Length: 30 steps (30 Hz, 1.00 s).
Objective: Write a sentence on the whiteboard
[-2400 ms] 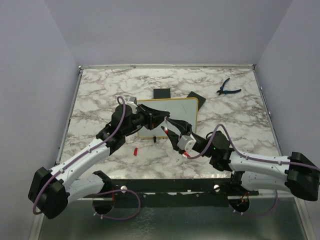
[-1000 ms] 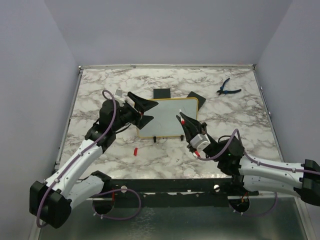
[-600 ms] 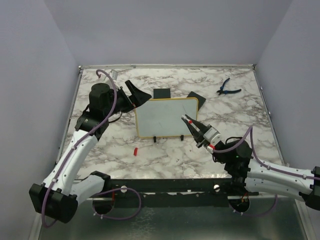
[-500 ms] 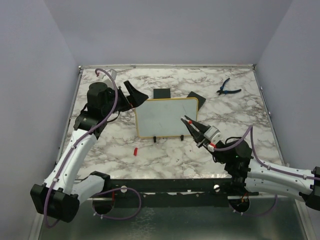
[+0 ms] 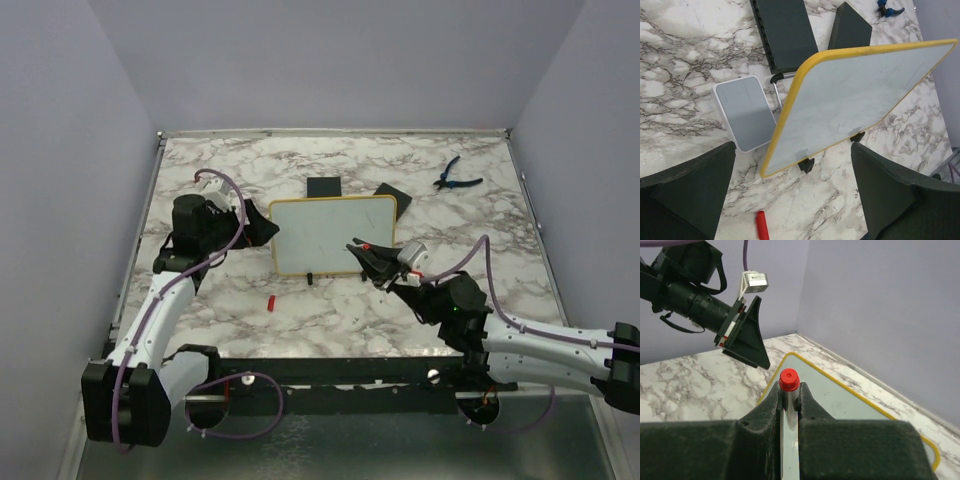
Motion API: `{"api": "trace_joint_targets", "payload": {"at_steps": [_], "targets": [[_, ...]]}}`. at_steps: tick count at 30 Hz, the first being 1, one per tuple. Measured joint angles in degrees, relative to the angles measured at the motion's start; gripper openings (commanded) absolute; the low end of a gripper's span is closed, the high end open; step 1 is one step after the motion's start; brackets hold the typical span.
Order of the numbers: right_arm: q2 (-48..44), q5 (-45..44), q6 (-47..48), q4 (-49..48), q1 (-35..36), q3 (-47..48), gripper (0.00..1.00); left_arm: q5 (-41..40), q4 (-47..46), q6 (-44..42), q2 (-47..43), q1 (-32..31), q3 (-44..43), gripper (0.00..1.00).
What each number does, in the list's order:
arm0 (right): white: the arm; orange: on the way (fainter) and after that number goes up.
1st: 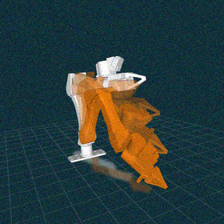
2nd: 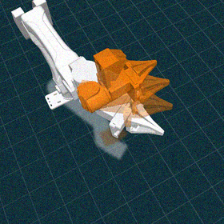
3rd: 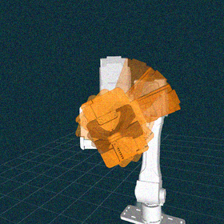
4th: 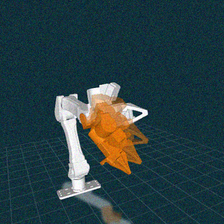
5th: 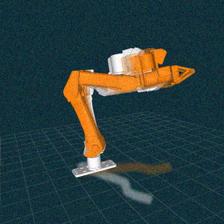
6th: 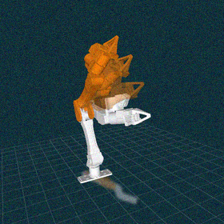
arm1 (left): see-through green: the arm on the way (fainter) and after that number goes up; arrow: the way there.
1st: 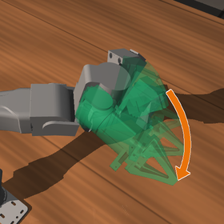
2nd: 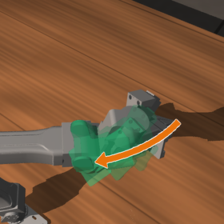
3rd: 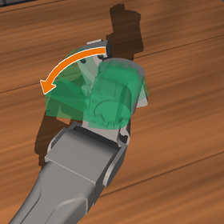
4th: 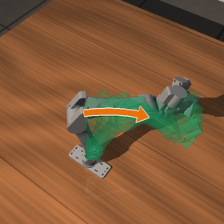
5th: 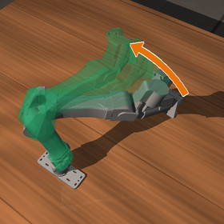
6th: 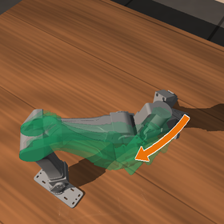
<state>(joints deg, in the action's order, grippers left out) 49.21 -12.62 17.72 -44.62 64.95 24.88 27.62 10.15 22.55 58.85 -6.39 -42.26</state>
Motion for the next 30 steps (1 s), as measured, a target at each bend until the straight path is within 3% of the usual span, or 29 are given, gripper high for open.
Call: {"api": "trace_joint_targets", "payload": {"at_steps": [9, 18, 30], "targets": [[9.4, 0.0, -5.6, -7.0, 1.5, 0.2, 0.01, 2.8, -3.8, -2.2, -0.6, 2.6, 1.8, 0.98], [19.1, -2.3, -8.0, -18.3, 1.9, 0.7, 0.01, 2.8, -3.1, -3.8, -0.4, 2.6, 1.8, 0.76], [35.6, -3.2, -5.0, -32.6, 1.9, 8.8, 0.01, 2.8, -2.7, -3.7, 0.7, 1.8, 1.8, 0.62]]}}
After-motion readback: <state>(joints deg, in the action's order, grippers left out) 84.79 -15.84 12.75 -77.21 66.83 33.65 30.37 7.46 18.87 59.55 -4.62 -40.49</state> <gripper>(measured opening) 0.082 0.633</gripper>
